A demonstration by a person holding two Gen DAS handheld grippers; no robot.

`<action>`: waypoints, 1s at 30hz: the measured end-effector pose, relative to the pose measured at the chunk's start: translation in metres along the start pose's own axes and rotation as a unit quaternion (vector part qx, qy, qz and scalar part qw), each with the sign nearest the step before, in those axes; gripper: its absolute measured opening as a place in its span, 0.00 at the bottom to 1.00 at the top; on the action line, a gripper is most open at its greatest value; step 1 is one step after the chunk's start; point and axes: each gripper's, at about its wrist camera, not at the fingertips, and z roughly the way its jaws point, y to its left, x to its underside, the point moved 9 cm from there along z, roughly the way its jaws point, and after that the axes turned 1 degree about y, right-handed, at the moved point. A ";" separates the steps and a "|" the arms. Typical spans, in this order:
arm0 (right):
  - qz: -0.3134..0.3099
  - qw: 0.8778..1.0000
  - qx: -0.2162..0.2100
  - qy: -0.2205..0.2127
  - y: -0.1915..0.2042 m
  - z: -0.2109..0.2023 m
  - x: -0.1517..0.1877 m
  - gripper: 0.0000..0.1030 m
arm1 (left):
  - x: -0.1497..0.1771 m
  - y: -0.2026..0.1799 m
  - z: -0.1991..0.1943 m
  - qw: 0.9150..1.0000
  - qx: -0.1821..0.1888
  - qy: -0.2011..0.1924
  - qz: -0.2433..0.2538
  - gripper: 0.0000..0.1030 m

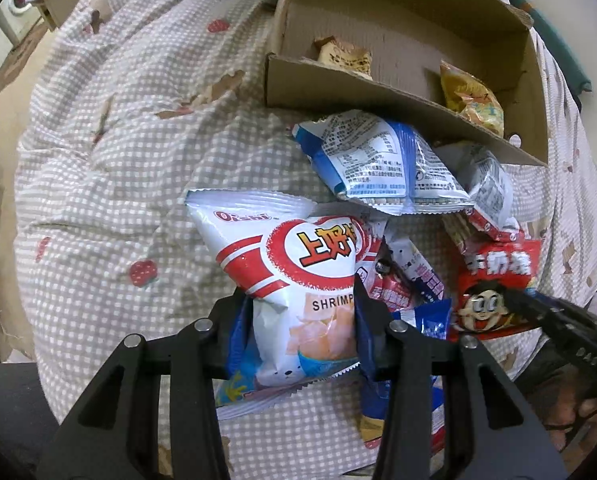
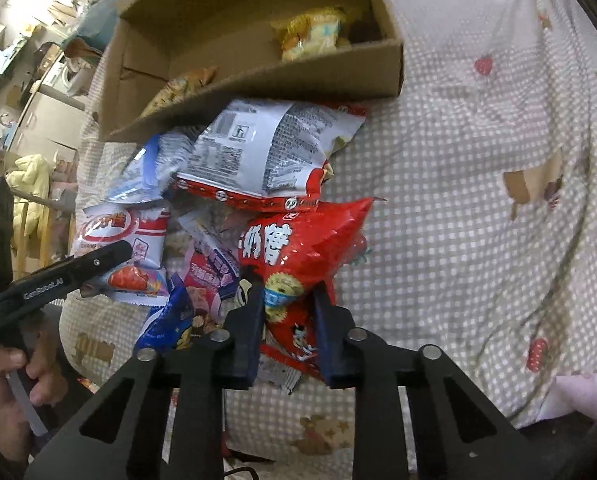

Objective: Organize snacks
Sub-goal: 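Lift the red candy bag with the right tool and carry it over the box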

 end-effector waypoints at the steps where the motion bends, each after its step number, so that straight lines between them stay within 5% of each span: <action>1: 0.002 1.000 -0.004 -0.007 0.000 -0.004 0.005 0.19 | 0.002 0.002 -0.002 1.000 -0.005 -0.001 0.002 0.39; 8: 0.009 0.998 -0.014 -0.053 0.001 -0.039 0.011 0.16 | 0.015 0.015 -0.020 1.000 -0.018 -0.010 -0.004 0.38; 12: 0.006 0.996 -0.024 -0.081 0.001 -0.070 0.014 0.14 | 0.031 0.014 -0.040 1.000 0.007 -0.010 -0.020 0.38; 21: -0.004 0.990 -0.032 -0.134 0.025 -0.111 -0.002 0.13 | 0.013 0.025 -0.109 0.994 -0.023 -0.101 -0.017 0.38; 25: -0.002 0.984 -0.038 -0.172 0.034 -0.144 -0.014 0.12 | -0.006 0.016 -0.136 0.986 -0.052 -0.161 0.001 0.38; 30: -0.015 0.977 -0.048 -0.207 0.044 -0.178 -0.027 0.12 | -0.027 0.006 -0.160 0.982 -0.029 -0.187 0.009 0.38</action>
